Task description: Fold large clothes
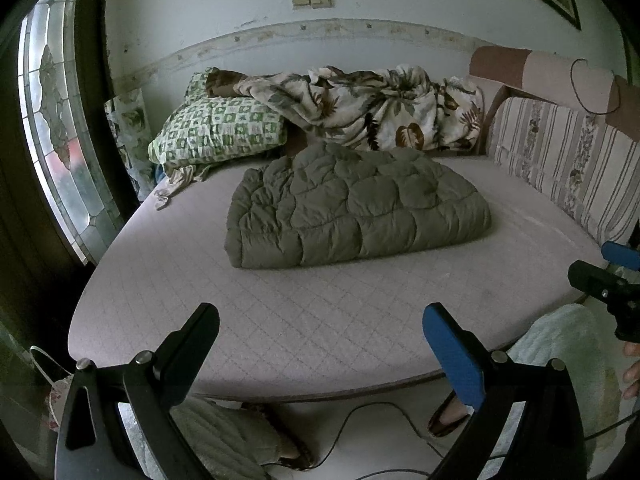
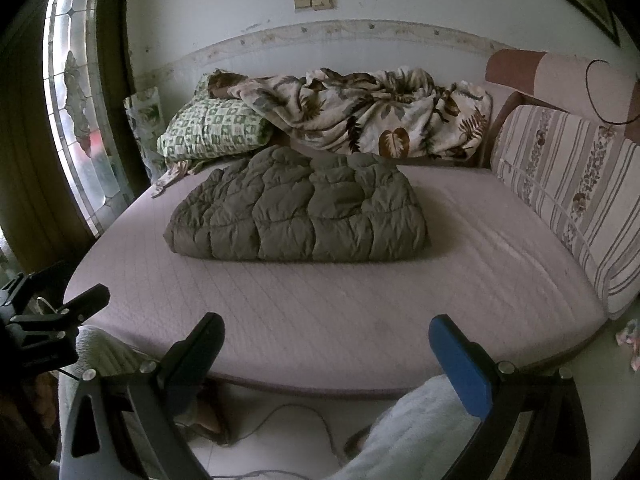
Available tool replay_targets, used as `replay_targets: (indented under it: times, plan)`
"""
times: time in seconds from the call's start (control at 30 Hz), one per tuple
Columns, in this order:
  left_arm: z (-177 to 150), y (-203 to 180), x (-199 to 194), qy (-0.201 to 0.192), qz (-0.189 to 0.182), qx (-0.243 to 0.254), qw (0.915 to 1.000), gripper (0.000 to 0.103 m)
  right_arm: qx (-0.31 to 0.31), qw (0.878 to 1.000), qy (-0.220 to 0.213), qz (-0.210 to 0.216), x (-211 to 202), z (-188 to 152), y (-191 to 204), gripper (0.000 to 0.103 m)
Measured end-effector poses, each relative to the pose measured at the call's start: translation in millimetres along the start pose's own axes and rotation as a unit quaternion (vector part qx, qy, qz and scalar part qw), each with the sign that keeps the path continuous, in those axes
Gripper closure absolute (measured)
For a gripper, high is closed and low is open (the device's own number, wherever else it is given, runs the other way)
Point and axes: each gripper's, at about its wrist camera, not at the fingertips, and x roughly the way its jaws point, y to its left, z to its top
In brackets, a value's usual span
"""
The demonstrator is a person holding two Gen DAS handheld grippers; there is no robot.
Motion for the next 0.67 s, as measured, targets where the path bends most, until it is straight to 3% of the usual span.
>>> replay_targets:
  times: [0.67]
  plan:
    - [8,4,38,0.024,0.02,0.005,0.9995,0.002,0.004,0.999,0.037,-0.004,41,12,-1,0.0]
